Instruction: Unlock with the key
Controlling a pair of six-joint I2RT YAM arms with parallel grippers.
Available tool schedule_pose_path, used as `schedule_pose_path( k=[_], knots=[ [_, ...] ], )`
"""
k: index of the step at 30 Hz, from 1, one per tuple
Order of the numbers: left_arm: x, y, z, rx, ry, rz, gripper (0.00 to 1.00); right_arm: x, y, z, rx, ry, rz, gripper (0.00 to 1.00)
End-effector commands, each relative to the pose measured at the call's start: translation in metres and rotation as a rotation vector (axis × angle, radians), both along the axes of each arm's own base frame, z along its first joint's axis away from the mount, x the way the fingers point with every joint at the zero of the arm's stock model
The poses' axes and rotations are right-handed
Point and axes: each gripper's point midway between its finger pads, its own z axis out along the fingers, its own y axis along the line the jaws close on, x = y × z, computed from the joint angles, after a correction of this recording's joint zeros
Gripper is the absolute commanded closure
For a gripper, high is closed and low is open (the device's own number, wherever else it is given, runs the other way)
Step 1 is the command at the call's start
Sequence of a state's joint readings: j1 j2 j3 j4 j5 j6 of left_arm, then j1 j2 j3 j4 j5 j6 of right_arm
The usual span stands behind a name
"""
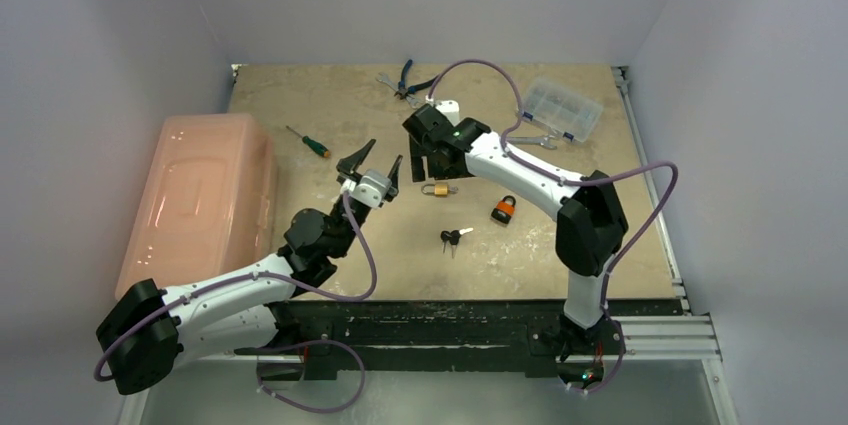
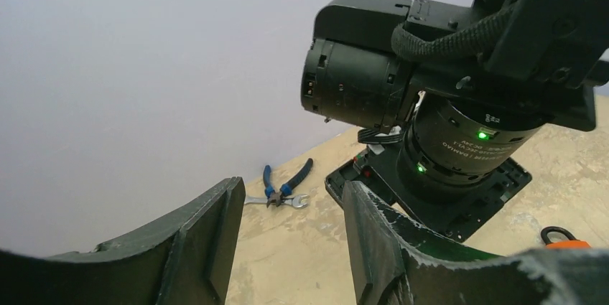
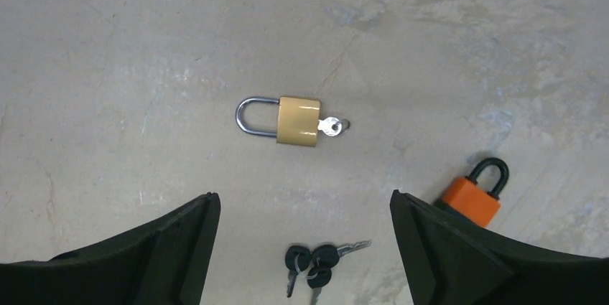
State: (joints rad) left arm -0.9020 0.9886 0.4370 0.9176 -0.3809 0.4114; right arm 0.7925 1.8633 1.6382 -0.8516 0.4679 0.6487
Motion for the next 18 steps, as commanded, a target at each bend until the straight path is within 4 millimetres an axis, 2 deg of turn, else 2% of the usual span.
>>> schedule_pose_path(
  k=[1,4,10,18],
  knots=[
    [0.002,0.008,0.028,-0.067,-0.042,0.029,0.43,0.022,0.011,0.015,0.119,-0.025,0.154,0.05],
    [0.003,0.007,0.027,-0.066,-0.036,0.028,0.43,0.026,0.013,0.004,0.112,0.000,0.172,0.07],
    [0.004,0.007,0.026,-0.064,-0.030,0.031,0.44,0.025,0.007,-0.041,0.008,0.139,0.137,0.09],
    [0.005,0.007,0.024,-0.065,-0.022,0.033,0.44,0.033,0.010,-0.071,0.002,0.193,0.084,0.19]
  ],
)
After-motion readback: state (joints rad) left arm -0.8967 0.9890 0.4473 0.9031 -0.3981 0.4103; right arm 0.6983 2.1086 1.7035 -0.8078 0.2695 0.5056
